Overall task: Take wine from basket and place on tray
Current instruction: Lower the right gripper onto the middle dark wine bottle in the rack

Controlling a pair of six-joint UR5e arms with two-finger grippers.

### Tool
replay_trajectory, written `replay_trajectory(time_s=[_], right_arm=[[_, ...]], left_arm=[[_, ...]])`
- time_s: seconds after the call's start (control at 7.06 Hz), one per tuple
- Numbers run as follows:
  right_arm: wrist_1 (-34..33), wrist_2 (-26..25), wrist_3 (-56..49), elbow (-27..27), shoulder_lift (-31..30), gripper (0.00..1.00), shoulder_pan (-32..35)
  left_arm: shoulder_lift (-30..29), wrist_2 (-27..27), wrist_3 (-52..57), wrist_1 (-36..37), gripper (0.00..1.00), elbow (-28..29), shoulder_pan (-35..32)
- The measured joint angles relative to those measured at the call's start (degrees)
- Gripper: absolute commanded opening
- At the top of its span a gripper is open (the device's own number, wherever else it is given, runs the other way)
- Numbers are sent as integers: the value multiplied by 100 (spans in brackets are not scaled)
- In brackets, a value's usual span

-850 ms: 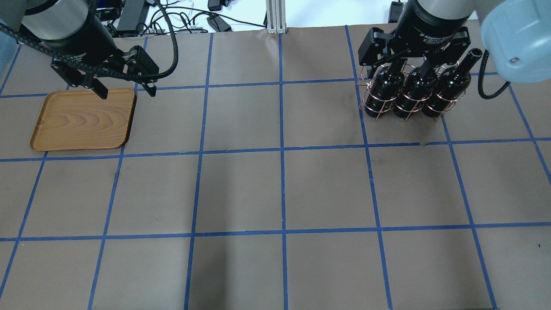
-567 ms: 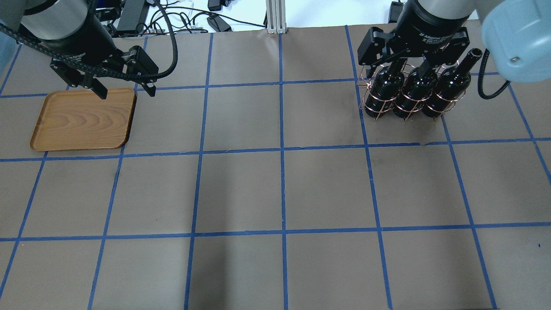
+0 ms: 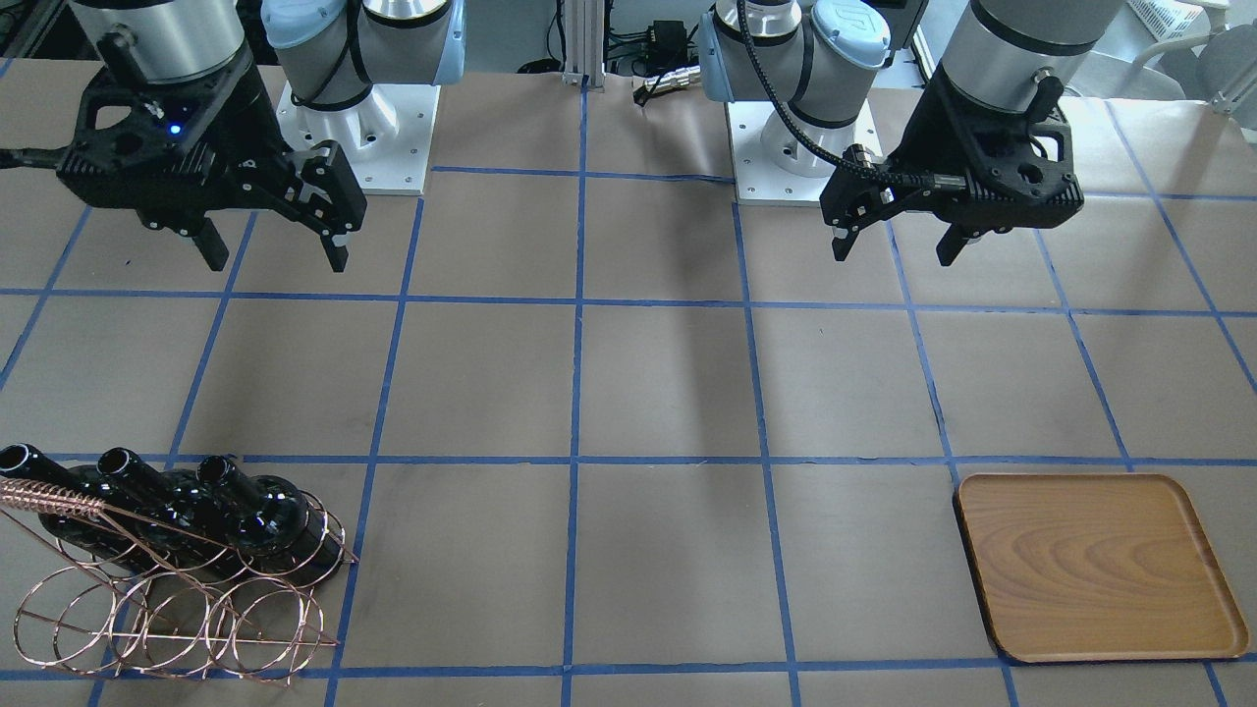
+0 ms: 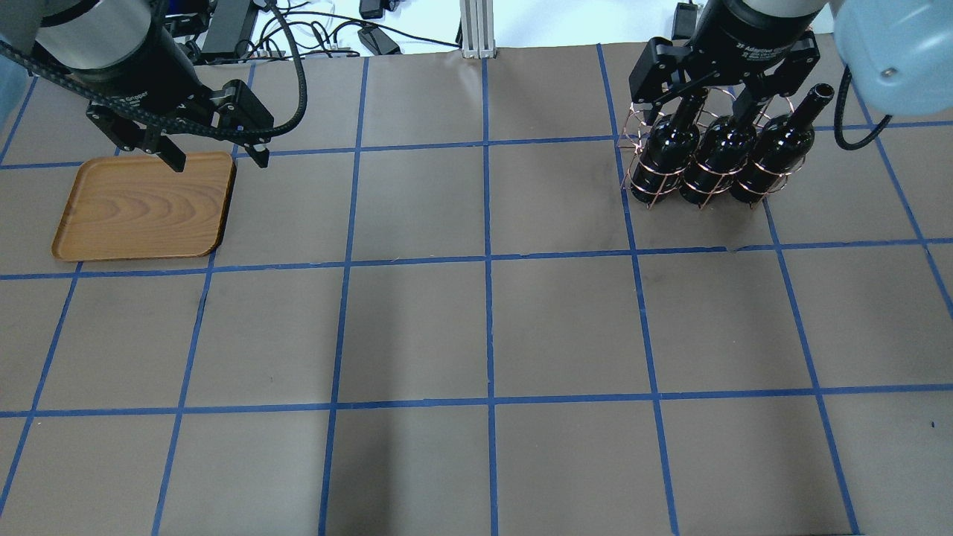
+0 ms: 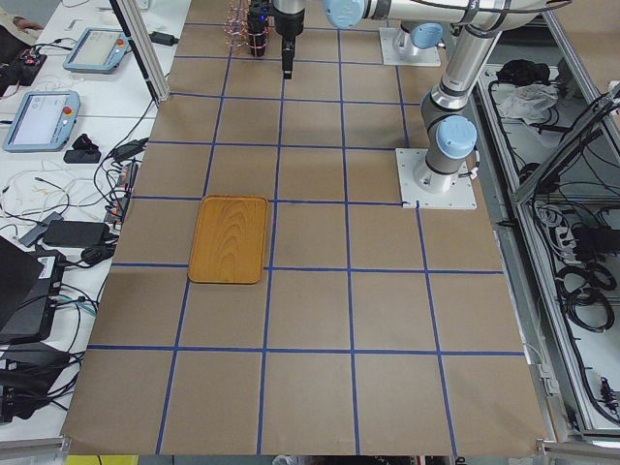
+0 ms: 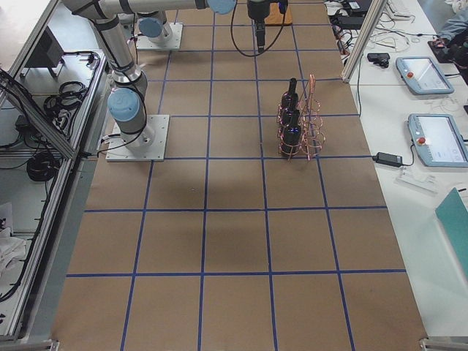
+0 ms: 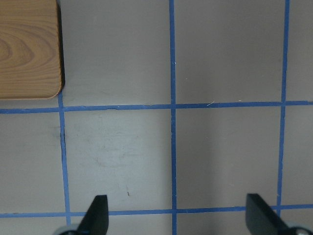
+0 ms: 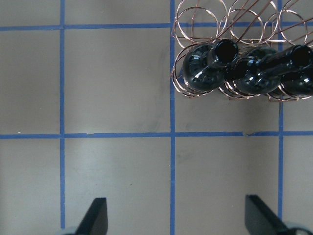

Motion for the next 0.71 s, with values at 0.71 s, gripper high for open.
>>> replay_trajectory(time_s=[0.71], right_arm=[[-97, -15, -1243, -498, 1095, 100, -1096]], left_arm=[[0, 0, 21, -13, 100, -3, 5]])
